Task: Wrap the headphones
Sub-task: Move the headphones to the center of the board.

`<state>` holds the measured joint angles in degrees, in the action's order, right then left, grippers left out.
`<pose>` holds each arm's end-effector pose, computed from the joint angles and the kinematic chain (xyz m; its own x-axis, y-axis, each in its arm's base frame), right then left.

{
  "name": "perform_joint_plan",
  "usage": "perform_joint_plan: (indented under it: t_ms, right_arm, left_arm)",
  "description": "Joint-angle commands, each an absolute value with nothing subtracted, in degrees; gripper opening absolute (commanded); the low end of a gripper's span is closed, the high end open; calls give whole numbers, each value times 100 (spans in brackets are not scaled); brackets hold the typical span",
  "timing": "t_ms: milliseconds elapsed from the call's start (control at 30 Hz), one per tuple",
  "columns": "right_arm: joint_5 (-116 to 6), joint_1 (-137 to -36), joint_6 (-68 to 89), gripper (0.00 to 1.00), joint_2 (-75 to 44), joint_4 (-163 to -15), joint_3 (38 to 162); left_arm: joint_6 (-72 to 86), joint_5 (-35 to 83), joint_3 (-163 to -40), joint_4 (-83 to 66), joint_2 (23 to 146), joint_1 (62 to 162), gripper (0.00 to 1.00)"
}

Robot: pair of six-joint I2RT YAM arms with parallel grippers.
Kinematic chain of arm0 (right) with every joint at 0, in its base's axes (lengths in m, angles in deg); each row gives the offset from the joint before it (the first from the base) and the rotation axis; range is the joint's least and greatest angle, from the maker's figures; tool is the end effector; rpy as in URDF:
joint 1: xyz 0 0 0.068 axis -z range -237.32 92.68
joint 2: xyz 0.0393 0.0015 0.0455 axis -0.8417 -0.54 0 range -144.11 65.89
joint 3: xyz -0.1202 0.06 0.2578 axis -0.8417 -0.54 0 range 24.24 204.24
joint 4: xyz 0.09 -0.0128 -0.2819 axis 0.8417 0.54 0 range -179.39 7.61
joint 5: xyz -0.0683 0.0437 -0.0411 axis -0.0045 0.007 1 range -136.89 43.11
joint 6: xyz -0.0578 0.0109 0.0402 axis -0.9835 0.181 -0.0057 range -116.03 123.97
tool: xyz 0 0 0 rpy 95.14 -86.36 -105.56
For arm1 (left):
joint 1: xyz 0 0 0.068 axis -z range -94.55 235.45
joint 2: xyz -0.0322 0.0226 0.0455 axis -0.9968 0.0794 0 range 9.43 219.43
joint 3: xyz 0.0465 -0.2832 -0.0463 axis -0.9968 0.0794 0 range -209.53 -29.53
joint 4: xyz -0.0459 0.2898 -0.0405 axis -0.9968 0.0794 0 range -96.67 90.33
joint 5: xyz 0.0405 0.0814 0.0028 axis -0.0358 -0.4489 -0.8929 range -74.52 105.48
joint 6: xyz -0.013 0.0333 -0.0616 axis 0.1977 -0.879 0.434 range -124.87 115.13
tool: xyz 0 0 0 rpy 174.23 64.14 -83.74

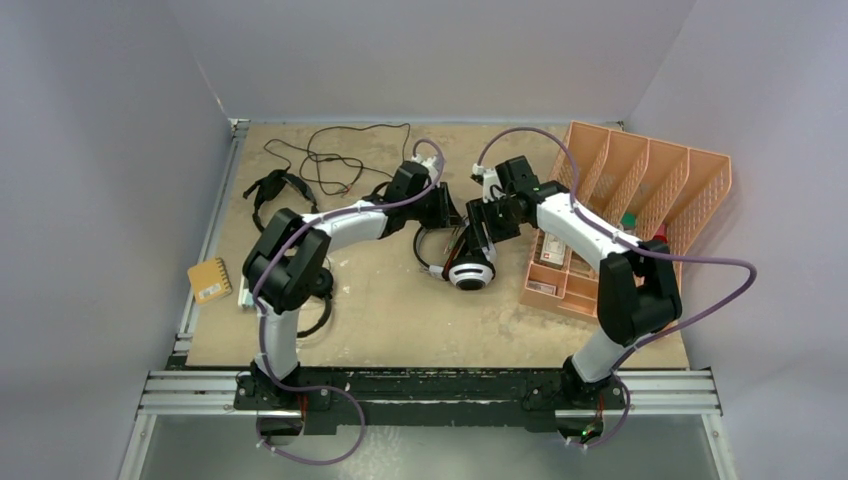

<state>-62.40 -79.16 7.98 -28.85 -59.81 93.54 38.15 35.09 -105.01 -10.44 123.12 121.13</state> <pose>0.3638 0.1628 0.2212 -0.7937 -0.2456 -0.5565 -0.4465 0.8566 0.2587 0.3934 -0.3069 0.1719 -0.8641 -0.1707 -0.4735 0.2528 0.6663 -0.7016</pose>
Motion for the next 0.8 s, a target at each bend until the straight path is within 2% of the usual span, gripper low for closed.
perform_joint_plan:
  t_ms: [0, 233, 400, 767]
  right_arm:
    - [-6055, -7971, 750, 57, -2915, -6187, 9496]
    - [-5174, -7973, 1088, 38, -2643, -5735, 9405]
    - [-4364, -7903, 1458, 29, -2268, -5509, 9172]
    - [-4429, -7418, 1876, 31, -1631, -5824, 8316]
  left_arm:
    - [3914, 3596, -10424, -1415, 12259, 12203, 15]
    - [4149, 3667, -10404, -1648, 12342, 12341, 0]
    - [4513, 3833, -10500, -2042, 12603, 12523, 0]
    - [4876, 3976, -10730, -2344, 12975, 12893, 0]
